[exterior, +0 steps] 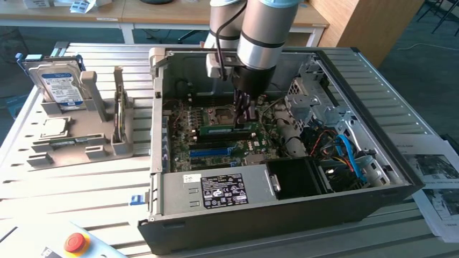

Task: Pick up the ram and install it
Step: 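Insert the ram into the slot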

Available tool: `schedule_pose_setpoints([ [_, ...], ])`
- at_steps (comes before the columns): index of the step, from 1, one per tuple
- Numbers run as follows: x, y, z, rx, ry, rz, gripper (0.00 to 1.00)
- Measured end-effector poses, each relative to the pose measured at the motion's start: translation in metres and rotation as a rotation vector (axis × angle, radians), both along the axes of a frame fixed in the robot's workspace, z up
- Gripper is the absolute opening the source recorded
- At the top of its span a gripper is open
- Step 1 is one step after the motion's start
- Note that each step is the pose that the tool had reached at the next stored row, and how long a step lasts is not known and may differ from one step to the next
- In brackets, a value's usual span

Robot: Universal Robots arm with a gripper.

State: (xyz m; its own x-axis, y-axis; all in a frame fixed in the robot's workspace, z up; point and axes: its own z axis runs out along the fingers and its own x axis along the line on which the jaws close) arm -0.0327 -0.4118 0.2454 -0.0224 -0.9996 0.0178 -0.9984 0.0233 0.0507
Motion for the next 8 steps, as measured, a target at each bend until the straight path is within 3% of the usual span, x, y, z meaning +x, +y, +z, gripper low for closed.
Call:
schedule_pose_setpoints([
  [8,-0.0007,0.0001,-0.0023,-0.0001,-0.0018,0.000,0.12],
])
